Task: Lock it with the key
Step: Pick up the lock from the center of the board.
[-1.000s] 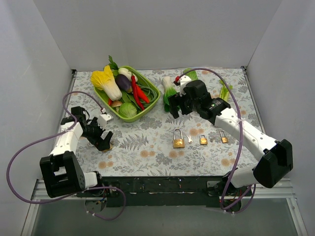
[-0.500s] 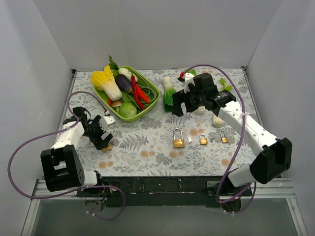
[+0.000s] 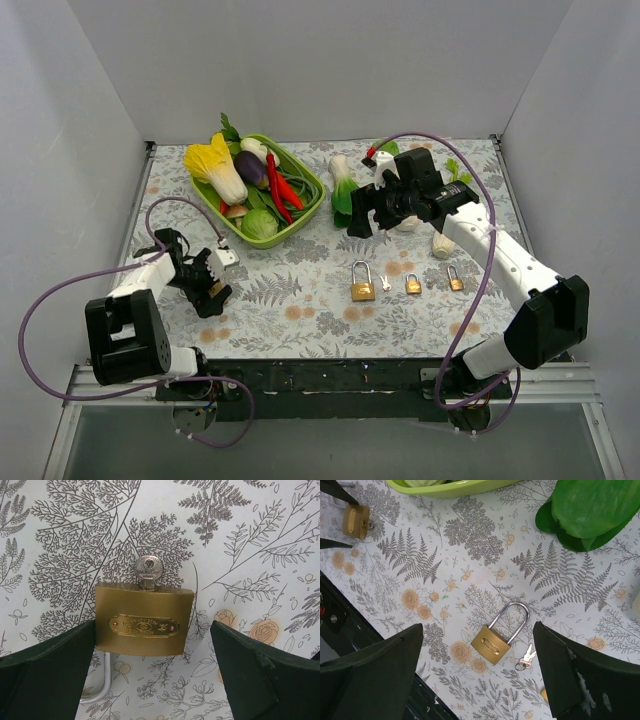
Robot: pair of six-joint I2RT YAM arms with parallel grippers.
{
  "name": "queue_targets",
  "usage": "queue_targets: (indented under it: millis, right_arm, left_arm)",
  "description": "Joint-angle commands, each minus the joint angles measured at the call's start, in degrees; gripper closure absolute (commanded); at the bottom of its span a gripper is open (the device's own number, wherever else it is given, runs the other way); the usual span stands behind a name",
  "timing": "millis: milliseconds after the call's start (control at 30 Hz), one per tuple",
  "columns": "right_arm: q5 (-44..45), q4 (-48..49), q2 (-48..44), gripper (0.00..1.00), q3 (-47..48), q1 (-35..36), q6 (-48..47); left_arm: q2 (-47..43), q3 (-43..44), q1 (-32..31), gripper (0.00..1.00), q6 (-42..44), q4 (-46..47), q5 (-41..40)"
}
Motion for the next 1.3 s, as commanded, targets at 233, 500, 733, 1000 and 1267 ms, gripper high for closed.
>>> queue_targets:
  millis: [233, 500, 733, 1000, 1267]
  right_arm:
    - [-4.23, 1.58, 0.37, 0.02, 1.54, -0.74, 2.4]
    - [-6.08, 3.52, 0.36, 0.02, 0.22, -0.73, 4.16]
    - [-11.79, 6.06, 1.59, 0.02, -0.13, -0.74, 8.02]
    - [-18.2, 10.54, 3.0, 0.02, -3.2, -0.82, 13.55]
    - [-25.51, 15.64, 5.46, 0.05, -8.83, -0.12, 17.08]
  left_arm:
    - [2.64, -2.72, -1.55, 0.14, -1.31, 5.29, -4.35]
    - [-0.52, -5.8, -4.71, 0.43, -0.7, 8.11, -6.38]
    - [-5.44, -5.01, -8.23, 0.73, -1.31, 4.0, -3.75]
    - [-10.62, 4.38, -19.9, 1.0, -9.48, -0.06, 3.1]
    - [-10.02, 13.62, -31.08, 1.0, -19.58, -0.15, 3.72]
